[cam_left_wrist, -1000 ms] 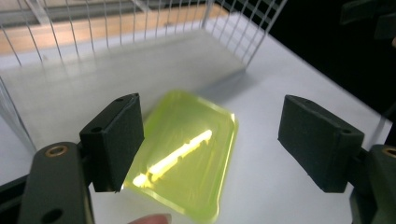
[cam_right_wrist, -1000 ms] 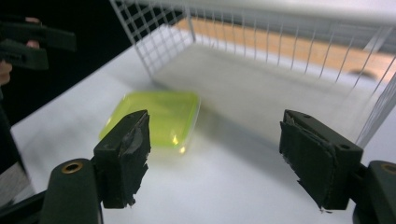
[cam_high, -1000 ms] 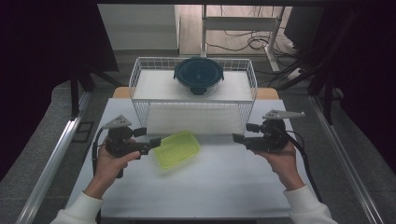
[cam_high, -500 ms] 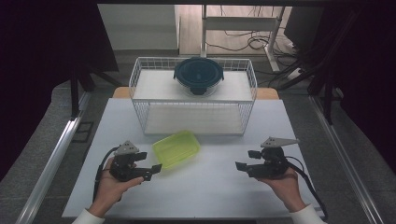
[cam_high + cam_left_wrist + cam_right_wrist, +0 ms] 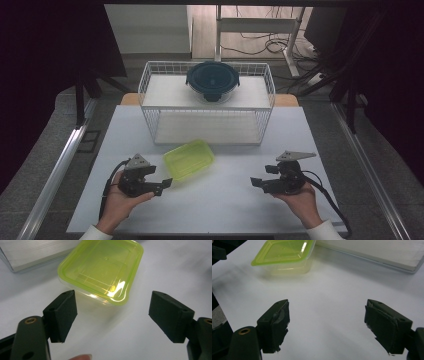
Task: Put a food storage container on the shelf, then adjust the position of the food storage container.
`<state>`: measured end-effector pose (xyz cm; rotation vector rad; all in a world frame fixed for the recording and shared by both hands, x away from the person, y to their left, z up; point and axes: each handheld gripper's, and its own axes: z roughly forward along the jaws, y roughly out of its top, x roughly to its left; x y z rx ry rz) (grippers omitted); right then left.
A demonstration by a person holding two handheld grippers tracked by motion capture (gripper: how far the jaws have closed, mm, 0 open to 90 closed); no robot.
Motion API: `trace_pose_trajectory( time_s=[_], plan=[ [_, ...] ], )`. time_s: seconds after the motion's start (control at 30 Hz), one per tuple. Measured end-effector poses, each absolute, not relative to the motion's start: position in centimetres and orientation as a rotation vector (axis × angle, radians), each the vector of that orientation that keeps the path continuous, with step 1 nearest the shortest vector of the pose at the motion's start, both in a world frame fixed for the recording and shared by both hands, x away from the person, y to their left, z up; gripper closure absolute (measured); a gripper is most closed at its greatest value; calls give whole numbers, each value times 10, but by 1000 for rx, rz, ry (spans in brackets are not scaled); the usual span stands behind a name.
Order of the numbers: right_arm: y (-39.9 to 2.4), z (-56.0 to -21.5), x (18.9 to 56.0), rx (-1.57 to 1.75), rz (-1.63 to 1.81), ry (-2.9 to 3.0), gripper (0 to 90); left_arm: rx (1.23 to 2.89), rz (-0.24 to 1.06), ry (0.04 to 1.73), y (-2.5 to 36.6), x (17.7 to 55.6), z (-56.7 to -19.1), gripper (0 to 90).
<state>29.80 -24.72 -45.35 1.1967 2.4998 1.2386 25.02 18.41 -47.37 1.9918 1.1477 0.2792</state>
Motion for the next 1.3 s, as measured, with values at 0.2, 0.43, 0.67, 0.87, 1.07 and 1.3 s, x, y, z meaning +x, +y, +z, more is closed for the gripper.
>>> trace_pose_trajectory(
  time_s=[0.2, 0.43, 0.67, 0.87, 1.07, 1.3],
  plan=[
    [-245, -455, 296, 1188, 1237, 2512, 189, 1979, 285, 1154, 186, 251, -471, 220],
    [-245, -457, 296, 1174, 1214, 2525, 193, 1978, 290, 1159, 186, 251, -471, 216],
    [-245, -458, 295, 1174, 1210, 2528, 198, 1973, 300, 1152, 182, 261, -466, 220],
    [-245, -458, 296, 1186, 1193, 2527, 198, 1963, 320, 1160, 183, 270, -460, 232],
    [-244, -459, 297, 1195, 1180, 2527, 198, 1978, 321, 1163, 178, 285, -459, 313],
    [-243, -461, 298, 1214, 1169, 2524, 198, 2044, 366, 1147, 167, 317, -457, 392]
  ],
)
